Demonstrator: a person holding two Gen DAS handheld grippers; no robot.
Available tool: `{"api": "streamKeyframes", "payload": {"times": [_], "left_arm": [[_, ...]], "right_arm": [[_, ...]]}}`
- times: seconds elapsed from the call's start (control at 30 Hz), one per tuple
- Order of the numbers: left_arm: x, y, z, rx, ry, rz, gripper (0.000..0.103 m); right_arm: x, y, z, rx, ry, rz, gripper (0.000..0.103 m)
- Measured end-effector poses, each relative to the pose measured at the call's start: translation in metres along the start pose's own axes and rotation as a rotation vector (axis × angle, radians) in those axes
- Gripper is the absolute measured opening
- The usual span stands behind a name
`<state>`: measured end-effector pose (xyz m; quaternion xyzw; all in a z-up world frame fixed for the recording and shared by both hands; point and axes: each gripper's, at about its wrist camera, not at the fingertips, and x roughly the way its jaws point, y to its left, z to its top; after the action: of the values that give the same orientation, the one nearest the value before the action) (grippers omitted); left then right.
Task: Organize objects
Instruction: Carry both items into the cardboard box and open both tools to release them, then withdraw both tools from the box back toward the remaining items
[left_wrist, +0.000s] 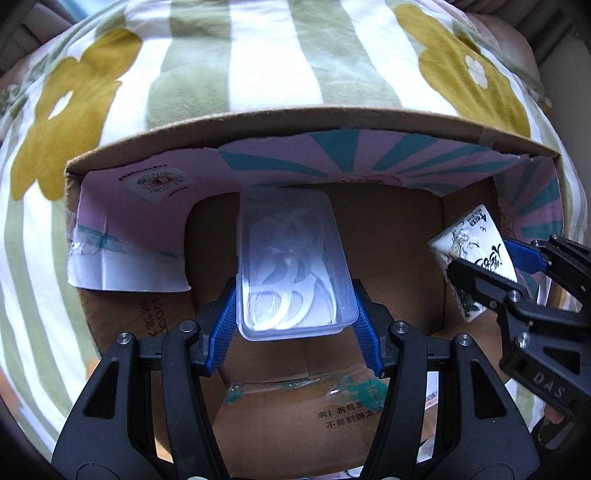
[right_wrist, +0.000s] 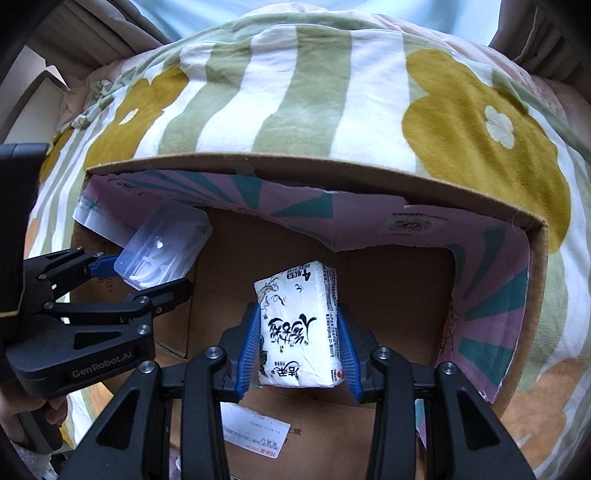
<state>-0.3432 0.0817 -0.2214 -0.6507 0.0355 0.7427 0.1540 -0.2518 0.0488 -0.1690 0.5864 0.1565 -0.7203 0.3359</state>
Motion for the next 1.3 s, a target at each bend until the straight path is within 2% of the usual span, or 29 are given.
{"api": "streamKeyframes", "payload": {"times": [0.03,0.07,0.1,0.13,0.23,0.37,0.83,0.93,1.0,1.07,1.2,1.3], "left_arm": [[0.002,0.001,0.002,-0.008,0.014,-0.014,0.073],[0.003,0.001,0.005,-0.012,0.027,-0.037,0.079],[0.005,0.000,0.006,-0.007,0.040,-0.021,0.079],[0.007,0.000,0.008,0.003,0.048,-0.014,0.081],[0.010,-0.007,0.008,0.040,0.062,-0.016,0.090],[0.013,-0.009,0.006,0.058,0.062,-0.013,0.094],[0.013,-0.003,0.014,0.090,0.059,0.017,0.097],[0.007,-0.001,0.014,0.099,0.048,0.041,0.101],[0.001,0.002,0.015,0.099,0.039,0.045,0.103],[-0.007,0.005,0.014,0.099,0.031,0.052,0.103],[-0.024,0.009,0.012,0.108,0.012,0.069,0.103],[-0.042,0.010,-0.003,0.118,-0.016,0.085,0.103]], "right_arm": [[0.001,0.001,0.000,-0.019,0.001,-0.007,0.043],[0.003,0.002,0.000,-0.031,0.004,-0.024,0.054],[0.003,-0.001,-0.002,-0.031,-0.005,-0.039,0.069],[0.003,-0.005,-0.004,-0.028,-0.007,-0.038,0.078],[0.001,-0.011,-0.010,-0.050,0.019,0.035,0.079],[0.000,-0.005,-0.015,-0.115,0.036,0.023,0.079],[-0.006,-0.002,-0.036,-0.127,0.044,0.000,0.079],[-0.013,-0.001,-0.043,-0.125,0.045,-0.008,0.083],[-0.020,-0.001,-0.048,-0.115,0.041,-0.007,0.092],[-0.029,0.000,-0.053,-0.105,0.034,-0.004,0.095],[-0.050,0.010,-0.055,-0.111,0.012,-0.004,0.096],[-0.068,0.014,-0.050,-0.108,-0.004,0.000,0.097]]}}
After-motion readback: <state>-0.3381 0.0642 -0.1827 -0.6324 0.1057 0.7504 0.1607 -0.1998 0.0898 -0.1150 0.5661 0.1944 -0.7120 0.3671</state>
